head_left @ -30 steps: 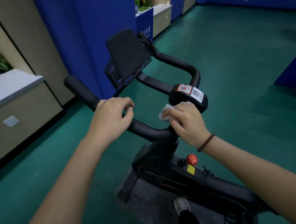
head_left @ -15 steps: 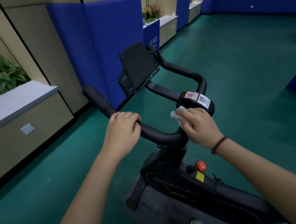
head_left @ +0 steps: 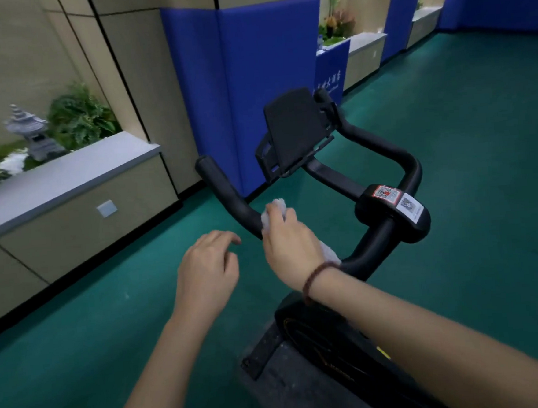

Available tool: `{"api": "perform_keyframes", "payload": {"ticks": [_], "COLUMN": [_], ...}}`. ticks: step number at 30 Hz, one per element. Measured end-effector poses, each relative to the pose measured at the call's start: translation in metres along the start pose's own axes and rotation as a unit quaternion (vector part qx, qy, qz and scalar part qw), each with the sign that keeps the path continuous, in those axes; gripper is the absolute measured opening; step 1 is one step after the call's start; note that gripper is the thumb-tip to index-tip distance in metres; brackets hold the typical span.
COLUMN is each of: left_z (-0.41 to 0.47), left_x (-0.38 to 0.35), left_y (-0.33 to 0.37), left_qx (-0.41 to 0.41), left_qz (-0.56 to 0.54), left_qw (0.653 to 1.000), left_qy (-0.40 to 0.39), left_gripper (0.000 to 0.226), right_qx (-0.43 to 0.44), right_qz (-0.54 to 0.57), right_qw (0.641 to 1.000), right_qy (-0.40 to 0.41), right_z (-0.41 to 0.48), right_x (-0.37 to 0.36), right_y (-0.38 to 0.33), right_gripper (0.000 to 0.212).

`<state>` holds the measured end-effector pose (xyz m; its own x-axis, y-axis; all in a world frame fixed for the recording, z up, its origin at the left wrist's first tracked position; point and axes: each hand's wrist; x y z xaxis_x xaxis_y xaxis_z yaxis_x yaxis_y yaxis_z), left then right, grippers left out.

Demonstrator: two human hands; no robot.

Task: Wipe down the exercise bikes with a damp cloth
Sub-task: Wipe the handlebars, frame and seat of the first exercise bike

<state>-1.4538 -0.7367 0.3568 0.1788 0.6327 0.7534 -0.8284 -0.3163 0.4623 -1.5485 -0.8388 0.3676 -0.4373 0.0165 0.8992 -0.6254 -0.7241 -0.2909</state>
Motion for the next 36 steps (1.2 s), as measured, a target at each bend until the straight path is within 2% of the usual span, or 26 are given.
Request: {"api": "perform_keyframes", "payload": {"ticks": [4, 7, 11, 14, 17, 21, 23, 27, 29, 33, 36], "left_z": [-0.001, -0.005, -0.004, -0.004, -0.001, 0.003, 0.003, 0.000, -0.004, -0.015, -0.033], "left_x": [0.005, 0.009, 0.015, 0.018, 0.019, 0.019, 0.017, 0.011, 0.007, 0.000, -0.011], "left_y": [-0.008, -0.014, -0.029, -0.034, -0.035, -0.030, -0.024, 0.000, 0.019, 0.049, 0.078], "left_qx": [0.033, 0.046, 0.064, 0.063, 0.061, 0.055, 0.045, 0.027, 0.015, -0.001, -0.011], "left_qz": [0.011, 0.014, 0.015, 0.015, 0.011, 0.006, -0.001, -0.024, -0.030, -0.036, -0.047], "left_qw": [0.999, 0.999, 0.998, 0.998, 0.998, 0.998, 0.999, 0.999, 0.999, 0.998, 0.999], "left_qy": [0.012, 0.018, 0.022, 0.021, 0.018, 0.013, 0.020, 0.034, 0.037, 0.045, 0.024], "left_gripper": [0.033, 0.024, 0.026, 0.028, 0.025, 0.034, 0.034, 0.044, 0.045, 0.034, 0.024], "right_qx": [0.003, -0.008, 0.000, 0.071, 0.205, 0.321, 0.348, 0.330, 0.307, 0.281, 0.298], "right_qz": [0.060, 0.101, 0.171, 0.185, 0.165, 0.117, 0.089, 0.059, 0.053, 0.036, -0.022], "right_qw": [0.998, 0.995, 0.983, 0.976, 0.957, 0.937, 0.932, 0.936, 0.939, 0.949, 0.950], "right_qy": [-0.010, 0.014, 0.061, 0.093, 0.123, 0.069, 0.045, -0.107, -0.144, -0.138, -0.087], "right_z": [0.051, 0.075, 0.097, 0.110, 0.120, 0.111, 0.096, 0.062, 0.042, -0.010, -0.056], "right_x": [-0.013, -0.023, -0.027, -0.026, -0.024, -0.023, -0.023, -0.016, -0.006, 0.015, 0.027], "right_y": [-0.028, -0.048, -0.060, -0.069, -0.070, -0.048, -0.029, 0.007, 0.026, 0.060, 0.095], "right_gripper": [0.039, 0.042, 0.047, 0.048, 0.046, 0.047, 0.047, 0.047, 0.046, 0.048, 0.056]}}
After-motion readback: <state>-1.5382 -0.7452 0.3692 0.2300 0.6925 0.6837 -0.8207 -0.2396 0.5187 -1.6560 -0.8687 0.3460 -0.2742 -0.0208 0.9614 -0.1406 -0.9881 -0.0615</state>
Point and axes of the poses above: each hand's wrist, its own z-axis towards the middle knuckle, its own x-axis out of the back of the hand, y = z × x, and after that the axes turned 6 degrees about y, right-handed
